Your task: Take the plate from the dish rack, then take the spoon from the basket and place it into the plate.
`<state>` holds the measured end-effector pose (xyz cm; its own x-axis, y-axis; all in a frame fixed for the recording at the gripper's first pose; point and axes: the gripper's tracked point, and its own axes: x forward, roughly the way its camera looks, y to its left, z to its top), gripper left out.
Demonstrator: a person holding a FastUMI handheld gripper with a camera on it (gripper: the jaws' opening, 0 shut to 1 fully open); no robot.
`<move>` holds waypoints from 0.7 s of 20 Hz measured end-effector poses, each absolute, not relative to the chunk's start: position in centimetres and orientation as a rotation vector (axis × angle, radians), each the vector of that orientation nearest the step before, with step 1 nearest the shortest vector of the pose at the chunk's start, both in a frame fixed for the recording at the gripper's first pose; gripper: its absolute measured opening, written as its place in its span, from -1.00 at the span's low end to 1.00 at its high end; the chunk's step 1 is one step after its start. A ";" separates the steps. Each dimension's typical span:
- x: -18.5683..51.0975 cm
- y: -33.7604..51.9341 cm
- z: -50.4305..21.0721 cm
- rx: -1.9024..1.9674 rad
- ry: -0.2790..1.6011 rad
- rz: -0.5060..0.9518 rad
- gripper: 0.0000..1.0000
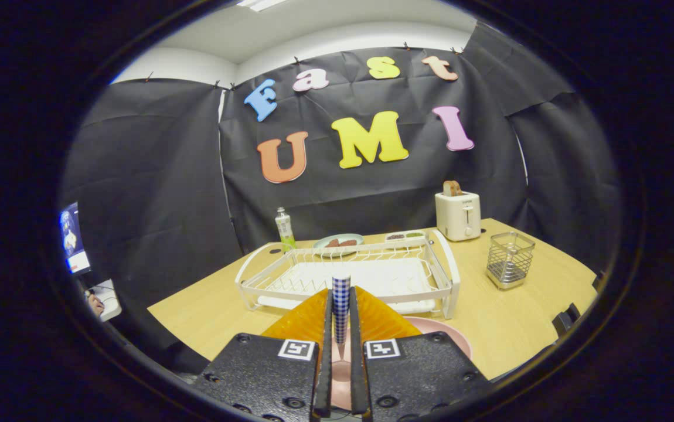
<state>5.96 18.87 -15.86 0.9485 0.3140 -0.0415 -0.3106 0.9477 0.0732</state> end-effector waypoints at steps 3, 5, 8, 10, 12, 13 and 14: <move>5.6 18.4 -16.2 0.031 0.025 0.300 -0.63; 5.4 17.8 -16.2 0.017 0.013 0.287 -0.63; 4.8 16.3 -16.4 -0.015 0.002 0.250 -0.58; 4.8 15.3 -16.4 -0.043 -0.005 0.220 -0.40; 4.4 14.7 -16.1 -0.058 -0.018 0.212 -0.20; 4.1 14.5 -15.8 -0.056 -0.032 0.220 0.02; 4.0 14.2 -15.5 -0.053 -0.042 0.214 0.24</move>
